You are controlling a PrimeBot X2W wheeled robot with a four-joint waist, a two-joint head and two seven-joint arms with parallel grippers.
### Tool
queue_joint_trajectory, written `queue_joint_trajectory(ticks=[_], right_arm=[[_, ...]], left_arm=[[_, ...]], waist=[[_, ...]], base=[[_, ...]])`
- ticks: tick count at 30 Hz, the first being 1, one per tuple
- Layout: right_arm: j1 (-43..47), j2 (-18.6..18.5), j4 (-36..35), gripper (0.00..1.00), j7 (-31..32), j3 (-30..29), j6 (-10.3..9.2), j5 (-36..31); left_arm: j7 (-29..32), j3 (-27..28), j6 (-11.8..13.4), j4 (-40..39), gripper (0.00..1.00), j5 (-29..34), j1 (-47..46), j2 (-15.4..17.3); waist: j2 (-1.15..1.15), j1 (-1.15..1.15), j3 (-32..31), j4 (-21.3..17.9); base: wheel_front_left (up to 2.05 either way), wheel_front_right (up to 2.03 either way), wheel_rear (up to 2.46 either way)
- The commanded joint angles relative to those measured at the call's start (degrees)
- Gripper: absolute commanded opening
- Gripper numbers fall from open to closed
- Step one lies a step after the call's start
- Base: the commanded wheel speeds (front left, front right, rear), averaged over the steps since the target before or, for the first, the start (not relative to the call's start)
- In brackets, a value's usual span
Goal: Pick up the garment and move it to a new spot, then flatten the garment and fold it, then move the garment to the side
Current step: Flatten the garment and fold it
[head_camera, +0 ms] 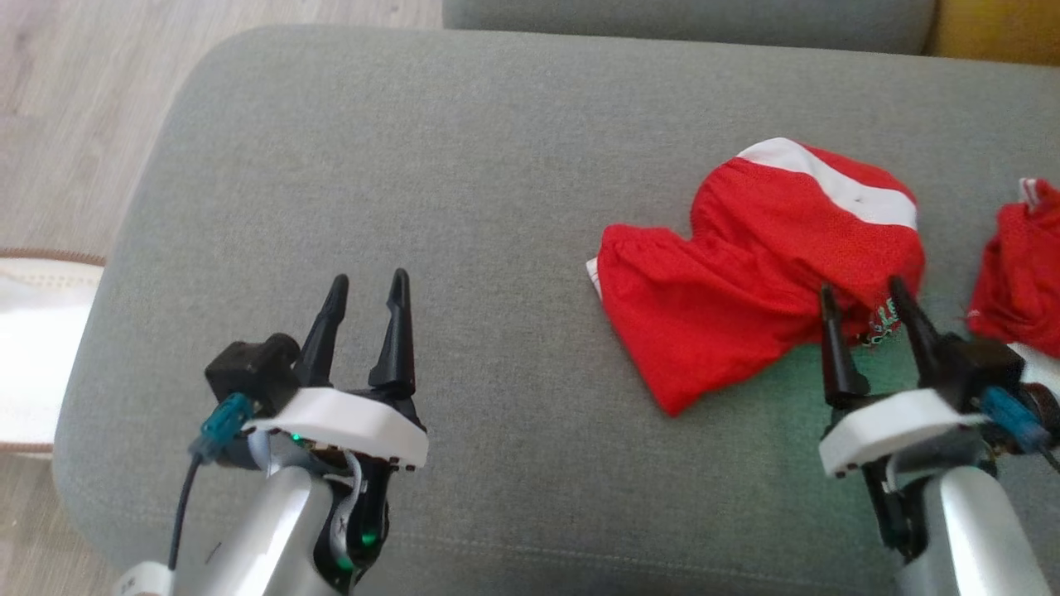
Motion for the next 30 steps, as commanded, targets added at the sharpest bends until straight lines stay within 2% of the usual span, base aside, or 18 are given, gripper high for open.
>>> queue_joint_trajectory(ticks=[1, 13, 14, 15, 22, 30], right_arm=[[-3.64, -0.19, -0.75, 1.0, 0.88, 1.78, -0.04, -1.42], [-12.03, -0.19, 10.76, 1.0, 2.4, -0.76, -0.04, -10.07], [-12.8, -0.19, 11.92, 0.42, 2.37, -0.47, -0.04, -9.82], [-13.72, -0.19, 12.7, 0.0, 2.13, -0.11, -0.04, -9.83], [-19.43, -3.27, 12.23, 0.0, -0.11, -0.09, -0.04, -8.48], [-21.16, -7.0, 2.0, 0.0, 0.06, 0.65, -0.04, -3.39]], left_arm=[[-0.34, 2.4, -0.63, -1.34, 1.0, 0.69, -2.04, 0.09], [-0.35, 4.1, -3.04, 0.42, 1.0, 2.77, -2.95, -2.45], [-0.35, 4.23, -3.2, 0.62, 1.0, 2.93, -2.89, -2.54], [-0.35, 4.37, -3.34, 0.78, 1.0, 3.12, -2.9, -2.61], [-0.35, 6.18, -4.01, 1.42, 1.0, 4.04, -3.71, -3.18], [-0.35, 7.75, -4.61, 2.09, 1.0, 4.72, -1.64, -4.02]], waist=[[0.0, 0.0, 0.89, 0.73], [0.0, 0.0, 4.76, 2.04], [0.0, 0.0, 4.89, 1.83], [0.0, 0.0, 5.02, 1.64], [0.0, 0.0, 3.94, 0.46], [0.0, 0.0, 0.6, -0.82]], base=[[0.0, 0.0, 0.0], [0.0, 0.0, 0.0], [0.0, 0.0, 0.0], [0.0, 0.0, 0.0], [0.0, 0.0, 0.0], [0.0, 0.0, 0.0]])
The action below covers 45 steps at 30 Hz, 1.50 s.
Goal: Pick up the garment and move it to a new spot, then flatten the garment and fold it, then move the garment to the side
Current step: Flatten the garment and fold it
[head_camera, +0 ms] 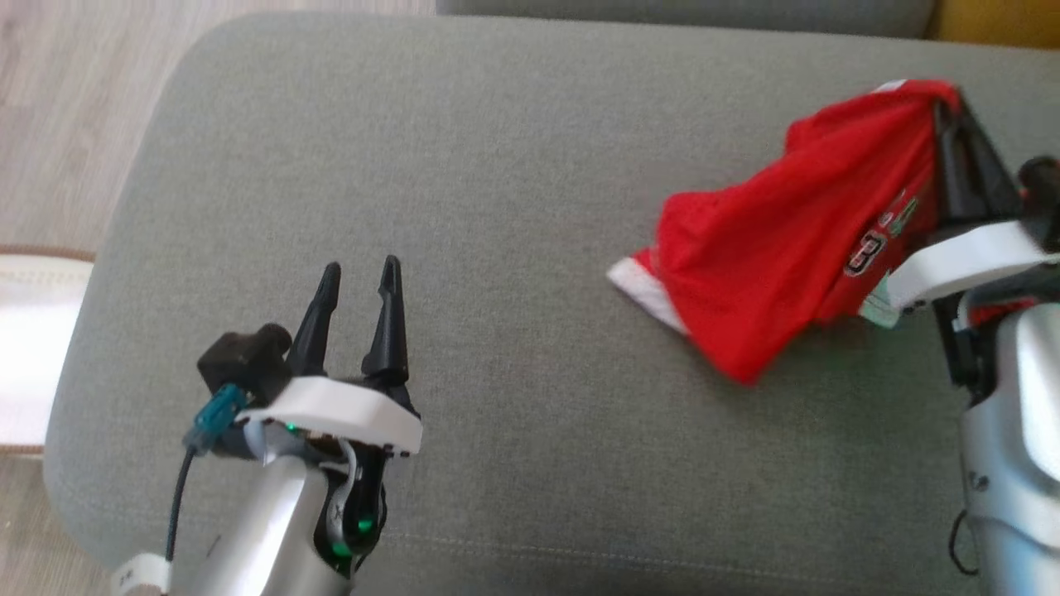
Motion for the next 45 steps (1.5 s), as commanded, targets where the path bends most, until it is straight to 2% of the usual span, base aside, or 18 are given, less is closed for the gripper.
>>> queue_joint_trajectory(ticks=[1, 13, 18, 21, 24, 30, 33, 34, 35, 39, 45], right_arm=[[-2.01, -0.71, -4.19, 0.0, 0.47, 1.64, -0.04, 0.88], [0.75, -2.1, -20.18, 0.0, 6.86, 4.34, -0.04, 3.32], [-0.8, -3.84, -21.82, 0.0, 9.61, 6.44, -0.04, 4.18], [-3.29, -5.94, -18.18, 0.0, 10.14, 9.0, -0.04, 5.26], [-6.62, -8.56, -11.63, 0.0, 9.66, 12.11, -0.04, 6.25], [-15.74, -12.82, 6.22, 0.0, 6.05, 18.8, -0.04, 7.16], [-20.29, -13.38, 15.11, 0.0, 4.08, 20.57, -0.04, 6.7], [-21.65, -13.32, 17.77, 0.16, 3.39, 20.67, -0.04, 6.39], [-22.88, -13.35, 20.3, 1.0, 2.68, 20.82, -0.04, 5.75], [-26.59, -12.54, 27.87, 1.0, -0.71, 21.03, -0.04, 4.51], [-28.54, -11.16, 33.5, 1.0, -5.28, 20.91, -0.04, 5.19]], left_arm=[[-0.35, 2.34, -0.26, -1.34, 1.0, 0.55, -0.41, 0.14], [-0.35, 3.13, -0.92, -1.94, 1.0, 1.41, 2.02, -0.65], [-0.35, 2.64, -1.2, -2.3, 1.0, 1.54, 0.97, -0.96], [-0.35, 2.34, -1.39, -2.01, 1.0, 1.59, 0.02, -1.08], [-0.35, 2.22, -1.6, -1.64, 1.0, 1.62, -1.02, -1.16], [-0.35, 1.72, -2.17, -1.12, 1.0, 2.02, -3.42, -1.34], [-0.35, 1.47, -2.42, -0.83, 1.0, 2.02, -4.49, -1.45], [-0.35, 1.51, -2.45, -0.77, 1.0, 2.0, -4.78, -1.48], [-0.35, 1.54, -2.5, -0.71, 1.0, 1.99, -5.05, -1.51], [-0.35, 1.83, -2.51, -0.4, 1.0, 2.01, -5.61, -1.6], [-0.35, 2.93, -2.41, -0.08, 1.0, 2.23, -5.3, -1.68]], waist=[[0.0, 0.0, -1.28, -0.58], [0.0, 0.0, -4.44, -0.28], [0.0, 0.0, -2.41, 1.79], [0.0, 0.0, -0.67, 3.22], [0.0, 0.0, 1.05, 4.46], [0.0, 0.0, 4.67, 6.52], [0.0, 0.0, 6.03, 7.28], [0.0, 0.0, 6.42, 7.41], [0.0, 0.0, 6.71, 7.54], [0.0, 0.0, 7.04, 7.47], [0.0, 0.0, 5.51, 5.34]], base=[[0.0, 0.0, 0.0], [0.0, 0.0, 0.0], [0.0, 0.0, 0.0], [0.0, 0.0, 0.0], [0.0, 0.0, 0.0], [0.0, 0.0, 0.0], [0.0, 0.0, 0.0], [0.0, 0.0, 0.0], [0.0, 0.0, 0.0], [0.0, 0.0, 0.0], [0.0, 0.0, 0.0]])
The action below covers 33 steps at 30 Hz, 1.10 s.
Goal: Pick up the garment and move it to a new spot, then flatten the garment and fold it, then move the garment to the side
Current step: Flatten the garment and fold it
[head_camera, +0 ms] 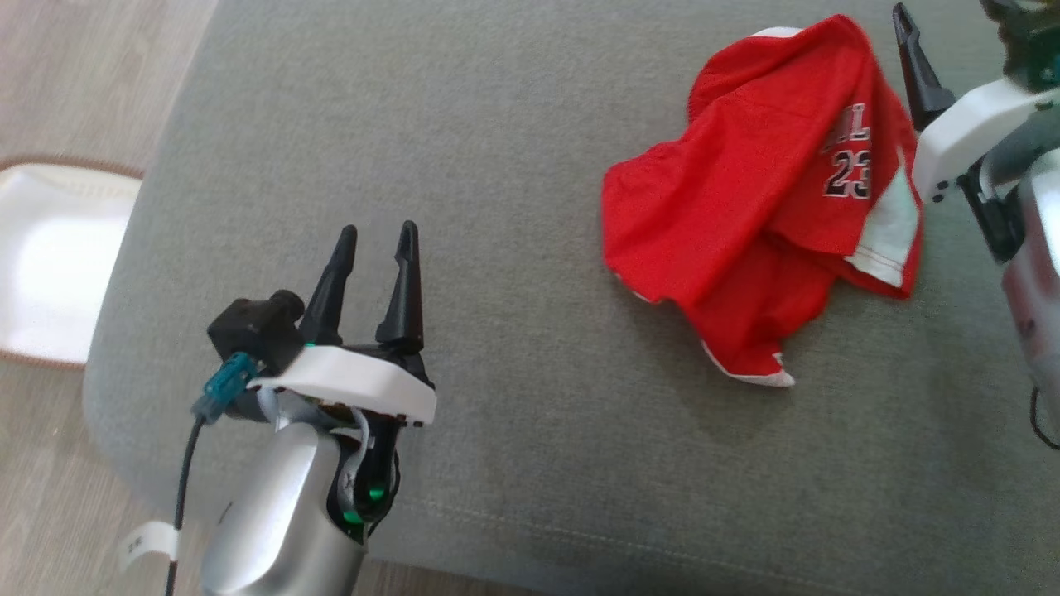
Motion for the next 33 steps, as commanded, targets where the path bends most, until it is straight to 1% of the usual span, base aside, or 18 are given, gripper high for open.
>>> queue_joint_trajectory(ticks=[1, 6, 12, 16, 19, 22, 25, 29, 33], right_arm=[[-1.44, 0.56, -0.67, 1.0, -1.59, -0.03, -0.04, 0.8], [0.17, 1.62, -0.62, 1.0, -4.14, -0.07, -0.04, 2.62], [4.86, 2.72, -5.45, 1.0, -6.05, -2.59, -0.04, 5.73], [9.93, 4.26, -11.28, 1.0, -6.69, -5.99, -0.04, 7.33], [15.29, 6.17, -16.4, 1.0, -6.95, -9.27, -0.04, 7.5], [21.45, 8.87, -22.15, 1.0, -6.9, -12.57, -0.04, 6.53], [27.98, 12.34, -28.18, 1.0, -5.98, -15.09, -0.04, 4.86], [35.74, 15.7, -34.94, 1.0, -4.16, -16.85, -0.04, 2.93], [40.45, 17.26, -39.04, 1.0, -2.52, -17.33, -0.04, 2.7]], left_arm=[[-0.35, 2.58, 0.09, -1.53, 1.0, 0.71, -1.57, 0.3], [-0.35, 3.56, 0.01, -1.72, 1.0, 1.2, -0.76, 0.28], [-0.35, 4.64, 0.05, -2.15, 1.0, 1.7, 0.59, 0.26], [-0.35, 5.18, 0.06, -2.66, 1.0, 1.99, 1.74, 0.26], [-0.35, 5.39, 0.11, -2.89, 1.0, 2.2, 2.9, 0.25], [-0.35, 5.23, 0.01, -3.08, 1.0, 2.36, 3.99, 0.24], [-0.35, 5.09, 0.09, -3.39, 1.0, 2.52, 4.62, 0.24], [-0.35, 4.39, 0.01, -3.86, 1.0, 2.56, 5.11, 0.24], [-0.35, 3.76, 0.01, -4.09, 1.0, 2.51, 5.28, 0.23]], waist=[[0.0, 0.0, -1.19, -1.27], [0.0, 0.0, -3.34, -3.92], [0.0, 0.0, -6.01, -6.58], [0.0, 0.0, -7.59, -8.14], [0.0, 0.0, -9.0, -9.1], [0.0, 0.0, -10.04, -9.82], [0.0, 0.0, -10.5, -10.26], [0.0, 0.0, -10.4, -10.54], [0.0, 0.0, -9.97, -10.6]], base=[[0.0, 0.0, 0.0], [0.0, 0.0, 0.0], [0.0, 0.0, 0.0], [0.0, 0.0, 0.0], [0.0, 0.0, 0.0], [0.0, 0.0, 0.0], [0.0, 0.0, 0.0], [0.0, 0.0, 0.0], [0.0, 0.0, 0.0]])
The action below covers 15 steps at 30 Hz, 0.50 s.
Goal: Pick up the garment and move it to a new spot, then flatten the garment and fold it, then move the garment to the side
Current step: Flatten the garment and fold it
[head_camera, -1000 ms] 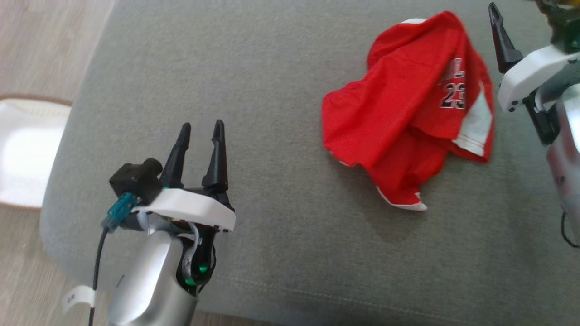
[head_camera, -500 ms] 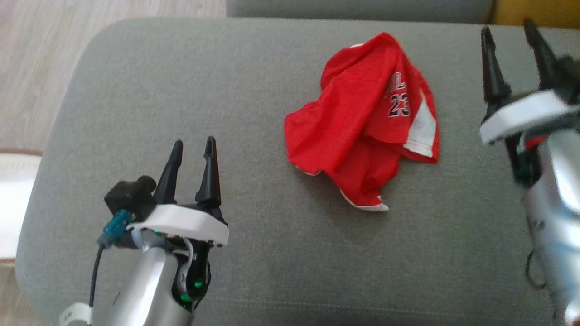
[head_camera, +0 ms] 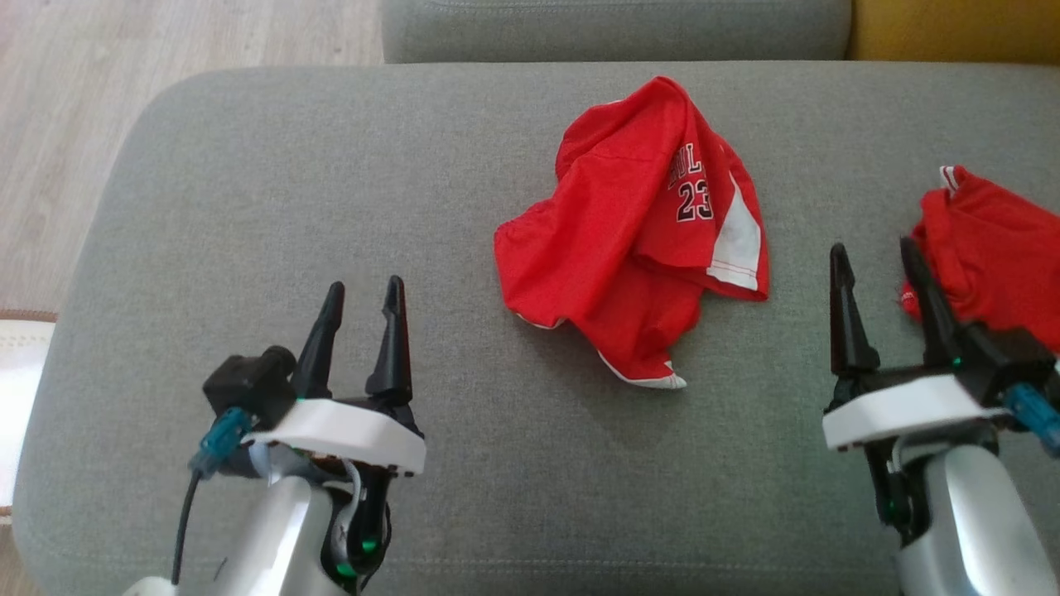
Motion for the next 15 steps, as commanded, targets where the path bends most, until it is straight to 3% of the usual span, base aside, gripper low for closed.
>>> queue_joint_trajectory(ticks=[1, 6, 15], right_arm=[[-0.87, 0.52, -3.38, 1.0, 0.63, 1.6, -0.04, -0.23], [2.63, 0.8, -5.66, 1.0, 2.67, 4.34, -0.04, -0.56], [6.46, -0.02, -3.04, 1.0, 7.2, 11.5, -0.04, -2.39]], left_arm=[[-0.35, 1.12, -0.01, -1.99, 1.0, 0.55, -1.55, 0.34], [-0.35, 0.78, -0.1, -1.95, 1.0, 0.61, -2.03, 0.34], [-0.35, 0.08, -0.18, -1.43, 1.0, 0.3, -2.37, 0.34]], waist=[[0.0, 0.0, 0.28, 0.14], [0.0, 0.0, 1.09, 0.84], [0.0, 0.0, 2.22, 2.41]], base=[[0.0, 0.0, 0.0], [0.0, 0.0, 0.0], [0.0, 0.0, 0.0]])
